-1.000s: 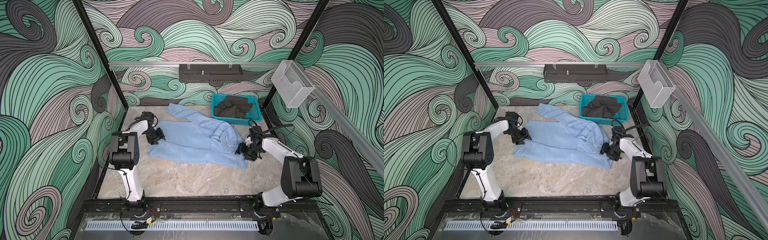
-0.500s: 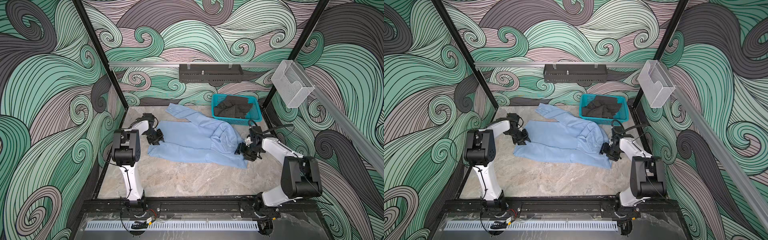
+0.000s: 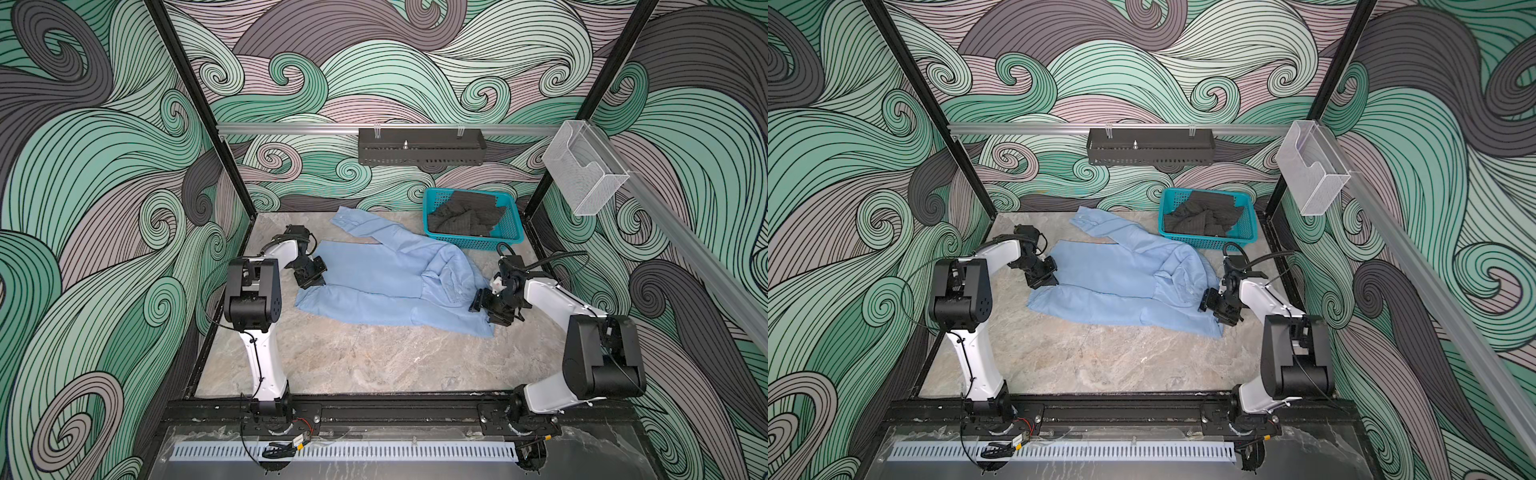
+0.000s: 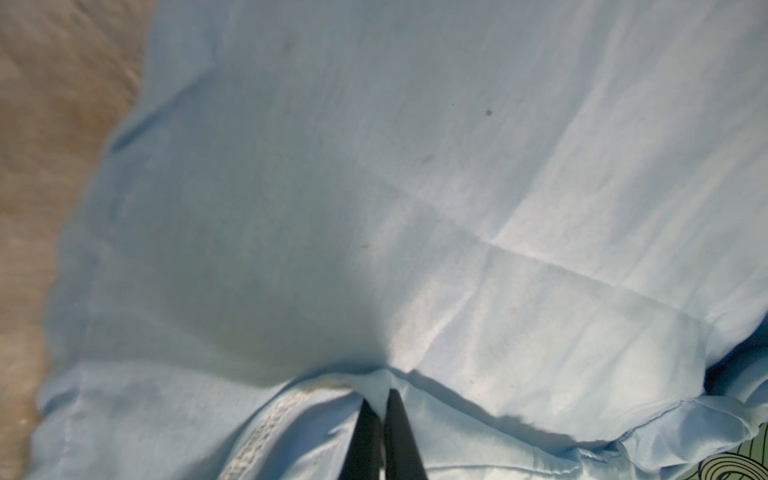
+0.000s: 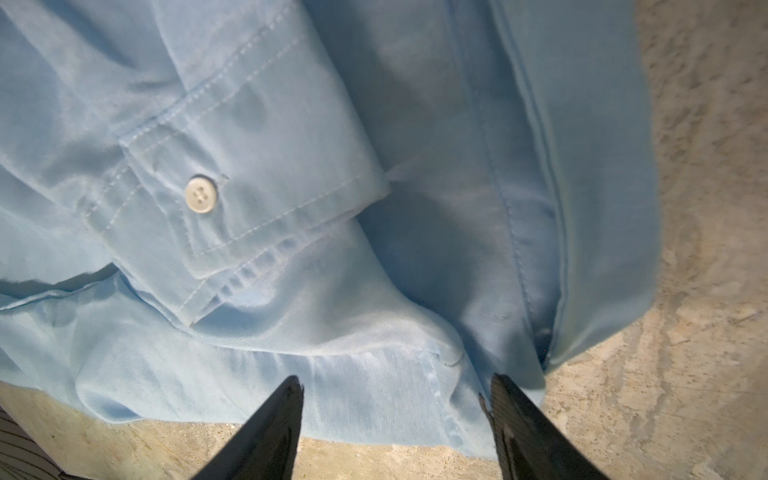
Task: Fold and stack the long sleeve shirts
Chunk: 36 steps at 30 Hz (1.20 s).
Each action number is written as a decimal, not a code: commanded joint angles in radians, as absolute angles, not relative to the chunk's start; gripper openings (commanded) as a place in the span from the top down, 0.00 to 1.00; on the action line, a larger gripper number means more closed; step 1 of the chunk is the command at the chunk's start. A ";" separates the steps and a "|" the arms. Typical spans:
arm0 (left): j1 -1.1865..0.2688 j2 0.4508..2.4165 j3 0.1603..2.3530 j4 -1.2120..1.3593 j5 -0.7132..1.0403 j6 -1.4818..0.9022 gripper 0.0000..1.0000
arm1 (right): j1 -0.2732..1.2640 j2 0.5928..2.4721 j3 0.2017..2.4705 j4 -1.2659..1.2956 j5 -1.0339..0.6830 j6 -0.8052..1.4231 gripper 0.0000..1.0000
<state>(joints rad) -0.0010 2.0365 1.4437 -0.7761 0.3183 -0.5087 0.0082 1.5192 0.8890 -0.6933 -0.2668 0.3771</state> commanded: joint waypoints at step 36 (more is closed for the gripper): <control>0.020 2.054 1.604 -0.988 0.135 -0.445 1.00 | -0.023 1.557 0.968 -0.767 -0.013 0.345 1.00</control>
